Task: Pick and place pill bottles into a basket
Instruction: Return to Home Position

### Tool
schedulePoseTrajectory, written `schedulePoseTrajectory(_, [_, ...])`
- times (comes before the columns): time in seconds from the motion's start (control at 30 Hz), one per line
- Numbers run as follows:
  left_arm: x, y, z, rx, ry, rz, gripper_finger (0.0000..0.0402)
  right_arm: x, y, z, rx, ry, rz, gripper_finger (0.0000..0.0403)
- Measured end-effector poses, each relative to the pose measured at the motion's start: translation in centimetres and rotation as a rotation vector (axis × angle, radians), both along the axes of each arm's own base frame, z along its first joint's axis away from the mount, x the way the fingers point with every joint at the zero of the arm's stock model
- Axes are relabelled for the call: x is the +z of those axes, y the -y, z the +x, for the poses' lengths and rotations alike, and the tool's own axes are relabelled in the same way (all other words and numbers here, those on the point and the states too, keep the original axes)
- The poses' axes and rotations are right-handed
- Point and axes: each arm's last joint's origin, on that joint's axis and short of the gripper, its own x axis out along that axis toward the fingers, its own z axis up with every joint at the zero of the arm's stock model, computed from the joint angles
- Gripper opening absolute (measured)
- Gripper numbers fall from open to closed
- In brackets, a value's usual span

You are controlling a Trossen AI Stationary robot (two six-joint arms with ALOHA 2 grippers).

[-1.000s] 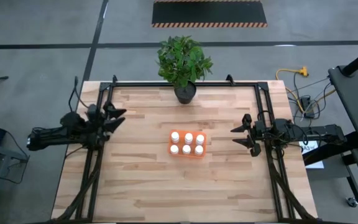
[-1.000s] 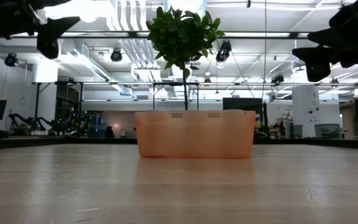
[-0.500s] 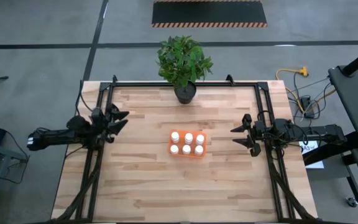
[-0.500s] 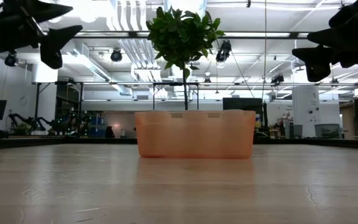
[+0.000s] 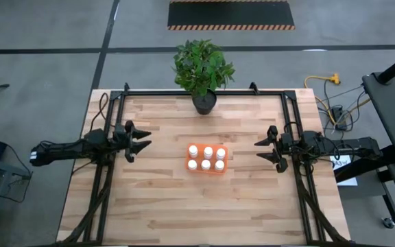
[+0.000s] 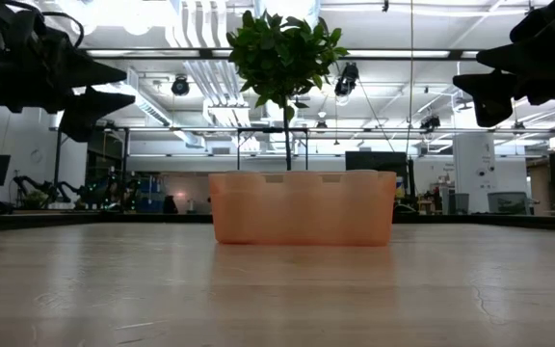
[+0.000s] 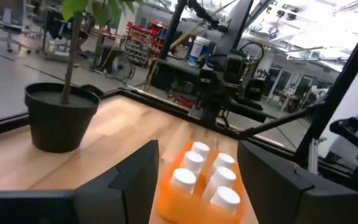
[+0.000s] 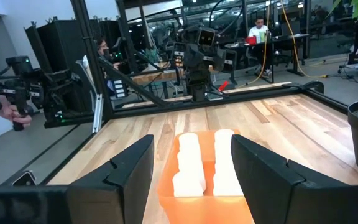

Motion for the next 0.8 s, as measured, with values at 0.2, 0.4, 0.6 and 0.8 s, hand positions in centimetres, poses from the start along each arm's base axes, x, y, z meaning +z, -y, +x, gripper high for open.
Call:
schedulePoseTrajectory(0.2, [-0.18,0.05,0.1,-0.019,-0.023,0.005,0.02,0.0,0.0,0.0,0.0,0.0,0.001,0.0203])
schedulePoseTrajectory(0.4, [-0.39,0.03,0.3,-0.017,-0.047,-0.003,0.02,0.0,0.0,0.0,0.0,0.0,0.001,0.0203])
schedulePoseTrajectory(0.6, [-0.39,0.02,0.43,-0.016,-0.049,-0.003,0.02,0.0,0.0,0.0,0.001,0.0,0.001,0.0203])
schedulePoseTrajectory(0.8, [-0.49,0.01,0.53,-0.016,-0.061,-0.005,0.02,0.0,0.0,0.0,0.0,0.0,0.002,0.0203])
